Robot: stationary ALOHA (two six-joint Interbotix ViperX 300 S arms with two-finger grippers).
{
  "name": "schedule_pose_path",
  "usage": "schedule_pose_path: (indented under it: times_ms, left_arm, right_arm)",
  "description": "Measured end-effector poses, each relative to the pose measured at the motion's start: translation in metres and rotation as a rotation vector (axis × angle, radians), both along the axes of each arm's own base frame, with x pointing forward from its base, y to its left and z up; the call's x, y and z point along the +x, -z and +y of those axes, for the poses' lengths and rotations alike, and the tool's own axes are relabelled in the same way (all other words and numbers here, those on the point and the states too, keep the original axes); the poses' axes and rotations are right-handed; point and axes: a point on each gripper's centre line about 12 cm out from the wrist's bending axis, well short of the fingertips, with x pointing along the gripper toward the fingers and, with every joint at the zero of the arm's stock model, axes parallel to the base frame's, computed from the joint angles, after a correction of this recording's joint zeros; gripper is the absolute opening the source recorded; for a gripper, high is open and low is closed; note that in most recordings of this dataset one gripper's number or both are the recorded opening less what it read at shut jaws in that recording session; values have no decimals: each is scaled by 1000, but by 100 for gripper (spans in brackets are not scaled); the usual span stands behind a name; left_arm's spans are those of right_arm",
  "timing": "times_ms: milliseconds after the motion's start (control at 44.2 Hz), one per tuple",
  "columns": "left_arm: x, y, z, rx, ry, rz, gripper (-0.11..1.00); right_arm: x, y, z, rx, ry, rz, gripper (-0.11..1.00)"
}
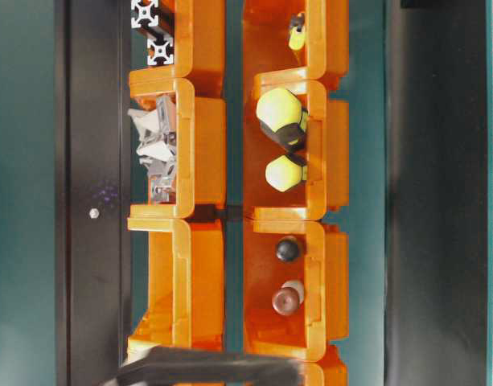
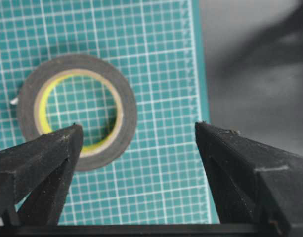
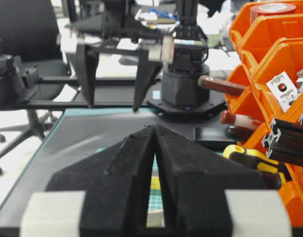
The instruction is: Pick foam from container rack with left arm.
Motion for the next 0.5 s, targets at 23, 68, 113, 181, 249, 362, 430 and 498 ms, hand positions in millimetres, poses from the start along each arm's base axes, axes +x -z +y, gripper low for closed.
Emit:
schedule_pose_path:
  times_ms: [23, 68, 113, 181, 249, 362, 430, 498]
  left_arm:
    - [-3, -4, 1, -2, 1, -10, 86]
    - [-7, -12, 1, -10, 5, -37, 86]
    - [-13, -24, 2, -22, 8, -75, 85]
    - [-20, -35, 2, -36, 14, -120, 84]
    - [-28, -44, 3, -50, 20, -166, 83]
    - [-41, -51, 6, -64, 30, -225, 83]
    - [-50, -56, 9, -69, 43, -274, 82]
    - [-58, -62, 11, -74, 57, -326, 82]
  right_arm:
    - [0, 0, 0, 0, 0, -2, 0]
    - [-1, -1, 0, -1, 0, -3, 0]
    - [-2, -3, 0, 0, 0, -12, 0]
    - [-3, -3, 0, 0, 0, -15, 0]
    - [-4, -5, 0, 2, 0, -21, 0]
    - [-5, -6, 0, 2, 0, -24, 0]
    - [-6, -7, -1, 1, 1, -28, 0]
    - [-7, -7, -1, 2, 0, -29, 0]
